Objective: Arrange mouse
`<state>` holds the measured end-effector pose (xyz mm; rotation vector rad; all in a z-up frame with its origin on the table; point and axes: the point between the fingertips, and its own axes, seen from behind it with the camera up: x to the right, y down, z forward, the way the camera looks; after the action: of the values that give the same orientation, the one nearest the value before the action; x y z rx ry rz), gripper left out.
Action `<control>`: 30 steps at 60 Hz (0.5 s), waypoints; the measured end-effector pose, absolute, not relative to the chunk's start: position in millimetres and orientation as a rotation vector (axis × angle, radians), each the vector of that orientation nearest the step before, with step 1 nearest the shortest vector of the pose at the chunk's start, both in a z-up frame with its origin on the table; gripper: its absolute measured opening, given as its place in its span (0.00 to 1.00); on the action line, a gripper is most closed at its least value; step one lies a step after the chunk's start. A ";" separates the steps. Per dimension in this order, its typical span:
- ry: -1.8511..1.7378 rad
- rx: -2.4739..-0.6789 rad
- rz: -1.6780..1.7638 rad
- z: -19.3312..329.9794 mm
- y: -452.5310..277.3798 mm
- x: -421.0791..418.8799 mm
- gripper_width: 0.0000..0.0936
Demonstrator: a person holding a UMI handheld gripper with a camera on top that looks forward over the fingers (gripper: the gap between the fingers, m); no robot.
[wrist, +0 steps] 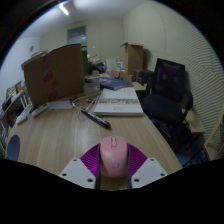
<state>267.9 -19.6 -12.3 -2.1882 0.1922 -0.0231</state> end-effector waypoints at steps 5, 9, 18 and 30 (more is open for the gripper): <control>0.214 -2.131 -0.042 28.8 -21.2 261.2 0.34; 0.204 -2.052 -0.053 85.1 -23.8 239.7 0.34; 0.177 -1.871 -0.012 204.2 -18.9 123.5 0.34; 0.016 -1.954 0.143 153.5 -24.0 -114.0 0.34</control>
<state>-114.0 -24.0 153.5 -1.9539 0.0160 0.1431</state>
